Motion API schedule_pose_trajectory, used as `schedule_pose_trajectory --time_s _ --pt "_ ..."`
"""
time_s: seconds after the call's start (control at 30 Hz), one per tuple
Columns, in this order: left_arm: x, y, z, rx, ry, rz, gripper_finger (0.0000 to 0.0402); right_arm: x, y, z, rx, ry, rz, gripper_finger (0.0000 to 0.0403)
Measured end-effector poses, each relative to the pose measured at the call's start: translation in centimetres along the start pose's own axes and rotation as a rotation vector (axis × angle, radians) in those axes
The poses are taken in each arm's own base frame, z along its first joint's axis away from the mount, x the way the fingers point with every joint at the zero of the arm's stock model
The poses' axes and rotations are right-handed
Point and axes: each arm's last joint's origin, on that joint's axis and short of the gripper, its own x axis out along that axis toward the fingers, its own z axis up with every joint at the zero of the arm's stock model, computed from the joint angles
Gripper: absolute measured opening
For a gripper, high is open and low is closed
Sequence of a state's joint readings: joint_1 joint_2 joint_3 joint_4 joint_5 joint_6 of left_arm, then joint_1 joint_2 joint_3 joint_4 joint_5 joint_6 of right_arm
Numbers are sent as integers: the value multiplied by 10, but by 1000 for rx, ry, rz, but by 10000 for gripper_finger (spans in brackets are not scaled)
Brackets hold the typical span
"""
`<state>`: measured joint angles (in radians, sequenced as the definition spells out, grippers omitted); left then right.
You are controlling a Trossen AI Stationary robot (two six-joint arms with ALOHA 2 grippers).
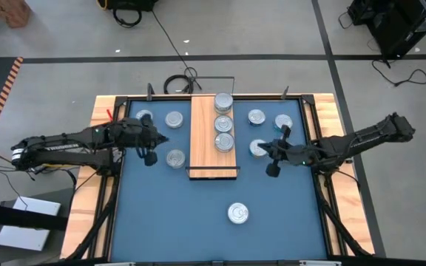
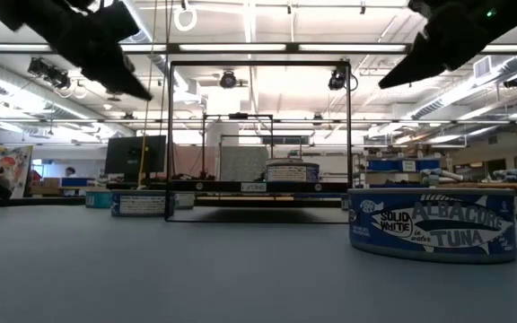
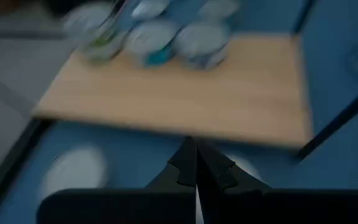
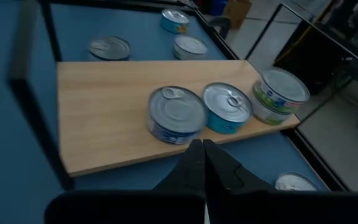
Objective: Stack canned seafood by type on shelf
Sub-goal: Stack the yellow blue tuna can on top of the other yellow blue tuna can on the shelf
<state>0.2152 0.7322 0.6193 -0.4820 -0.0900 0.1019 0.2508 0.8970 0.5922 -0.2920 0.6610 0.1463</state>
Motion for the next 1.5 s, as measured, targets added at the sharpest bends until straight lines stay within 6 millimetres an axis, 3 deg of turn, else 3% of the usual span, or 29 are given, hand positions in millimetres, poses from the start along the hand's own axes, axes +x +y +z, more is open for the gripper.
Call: schedule_pose_trajectory --time_s 0.2,0.43,0.63,0.97,1.5 --pt "-2 21 -8 -29 254 150 1 -7 15 0 -28 -47 -1 0" --pt "28 54 -24 -71 485 273 5 -7 20 3 -53 -73 7 0" --pt "54 76 -40 -75 677 342 46 -8 20 3 -56 -77 8 0" --pt "86 98 -41 -47 809 357 125 -8 20 3 -61 -77 9 1" --pt "111 127 -69 -128 966 449 133 -8 20 2 -94 -72 9 2"
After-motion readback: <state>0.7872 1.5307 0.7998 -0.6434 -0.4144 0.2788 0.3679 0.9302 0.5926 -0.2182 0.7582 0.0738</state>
